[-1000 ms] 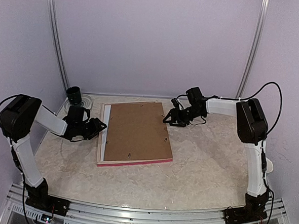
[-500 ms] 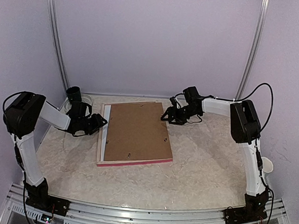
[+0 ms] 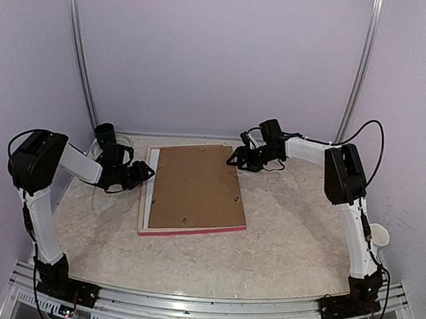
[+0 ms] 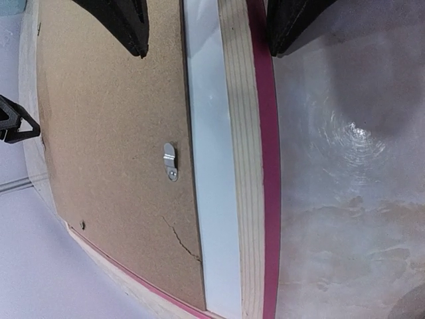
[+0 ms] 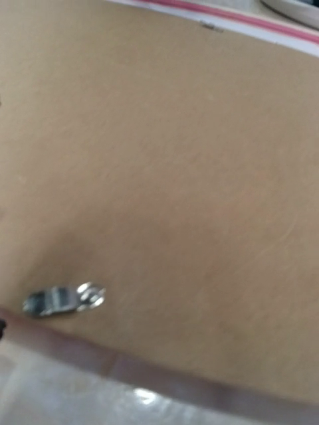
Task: Put the photo into the frame
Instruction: Place the backboard on the frame body.
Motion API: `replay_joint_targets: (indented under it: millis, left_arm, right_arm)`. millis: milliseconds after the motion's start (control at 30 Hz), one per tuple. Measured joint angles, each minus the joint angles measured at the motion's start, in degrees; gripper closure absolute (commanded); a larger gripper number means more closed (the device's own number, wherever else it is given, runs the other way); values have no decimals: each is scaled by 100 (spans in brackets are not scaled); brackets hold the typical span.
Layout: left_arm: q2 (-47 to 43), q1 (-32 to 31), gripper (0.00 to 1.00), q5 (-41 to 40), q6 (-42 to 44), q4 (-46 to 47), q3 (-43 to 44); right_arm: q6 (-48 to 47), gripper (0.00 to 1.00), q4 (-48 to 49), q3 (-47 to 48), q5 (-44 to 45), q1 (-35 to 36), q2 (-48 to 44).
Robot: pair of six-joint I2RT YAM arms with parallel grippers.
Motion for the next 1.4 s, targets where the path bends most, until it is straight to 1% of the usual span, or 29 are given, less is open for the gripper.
replay_joint_targets:
  millis: [300, 467, 733, 1400]
  left_arm:
    - [114, -39, 40, 173, 284, 179, 44]
    - [114, -76, 40, 361, 407, 396, -87]
    - [114, -157, 37, 765, 400, 540, -179]
    - [179, -160, 38, 942, 354, 756, -219]
  right_arm:
    - [125, 31, 197, 44, -63, -13, 92]
    - [170, 31, 249, 94, -61, -31, 125]
    - [256, 31, 422, 94, -85, -52, 151]
    - [302, 31, 780, 94, -249, -33, 249]
